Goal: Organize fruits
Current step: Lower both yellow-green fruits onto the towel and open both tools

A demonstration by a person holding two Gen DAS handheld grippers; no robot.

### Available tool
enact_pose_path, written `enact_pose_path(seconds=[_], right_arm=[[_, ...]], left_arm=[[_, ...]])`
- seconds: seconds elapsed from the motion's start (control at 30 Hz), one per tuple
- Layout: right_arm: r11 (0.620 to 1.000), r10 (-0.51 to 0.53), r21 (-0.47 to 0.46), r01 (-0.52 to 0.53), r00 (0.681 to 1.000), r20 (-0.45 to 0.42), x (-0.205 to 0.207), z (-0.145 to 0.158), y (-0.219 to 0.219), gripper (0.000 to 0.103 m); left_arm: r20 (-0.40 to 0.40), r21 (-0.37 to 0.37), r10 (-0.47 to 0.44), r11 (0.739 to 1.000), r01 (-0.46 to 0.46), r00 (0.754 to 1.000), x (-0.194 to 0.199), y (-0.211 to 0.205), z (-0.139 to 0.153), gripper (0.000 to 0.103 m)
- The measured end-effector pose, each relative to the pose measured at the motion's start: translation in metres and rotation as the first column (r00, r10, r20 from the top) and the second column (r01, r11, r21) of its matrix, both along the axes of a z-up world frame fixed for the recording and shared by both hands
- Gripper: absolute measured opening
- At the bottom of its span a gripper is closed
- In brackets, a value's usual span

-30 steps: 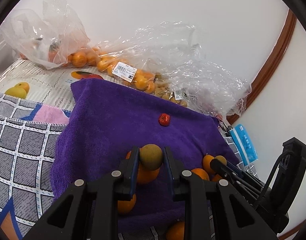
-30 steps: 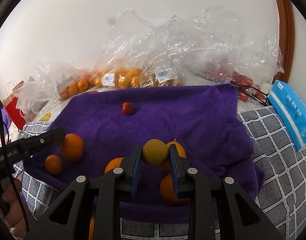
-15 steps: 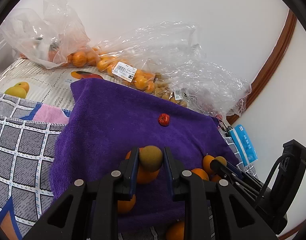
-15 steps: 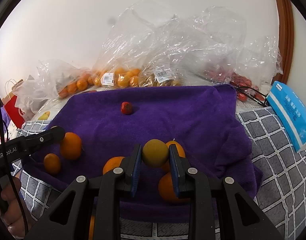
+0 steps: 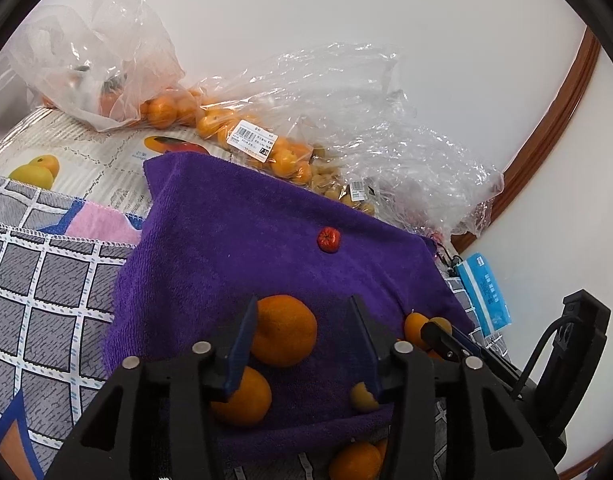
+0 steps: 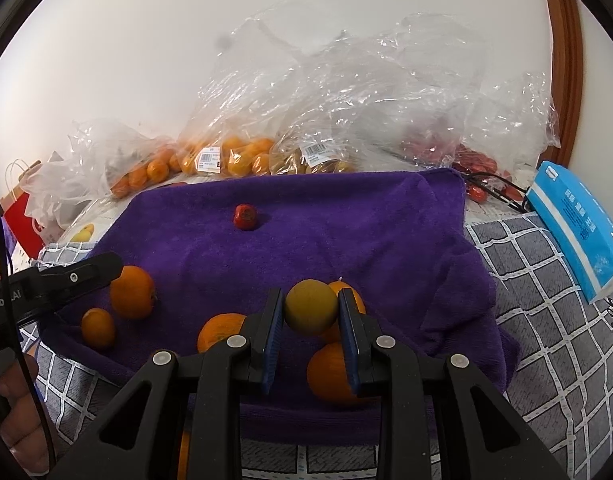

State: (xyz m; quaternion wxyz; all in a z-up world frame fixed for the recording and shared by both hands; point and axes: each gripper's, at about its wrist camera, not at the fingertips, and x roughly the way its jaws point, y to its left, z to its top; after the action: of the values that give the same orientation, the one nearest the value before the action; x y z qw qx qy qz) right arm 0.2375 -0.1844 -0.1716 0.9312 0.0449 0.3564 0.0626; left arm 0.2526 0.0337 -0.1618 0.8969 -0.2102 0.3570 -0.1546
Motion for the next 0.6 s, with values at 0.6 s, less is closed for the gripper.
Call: enact_pose_path(seconds=[0.6], right_arm=[[1.000, -0.003, -0.008, 0.003, 1.000, 0.011, -0.0016, 0.0010, 0.0013, 0.038]], left_arm=[[0.026, -0.001, 0.002, 1.000, -0.002, 1.000, -0.0038, 0.0003, 0.0067, 0.061]])
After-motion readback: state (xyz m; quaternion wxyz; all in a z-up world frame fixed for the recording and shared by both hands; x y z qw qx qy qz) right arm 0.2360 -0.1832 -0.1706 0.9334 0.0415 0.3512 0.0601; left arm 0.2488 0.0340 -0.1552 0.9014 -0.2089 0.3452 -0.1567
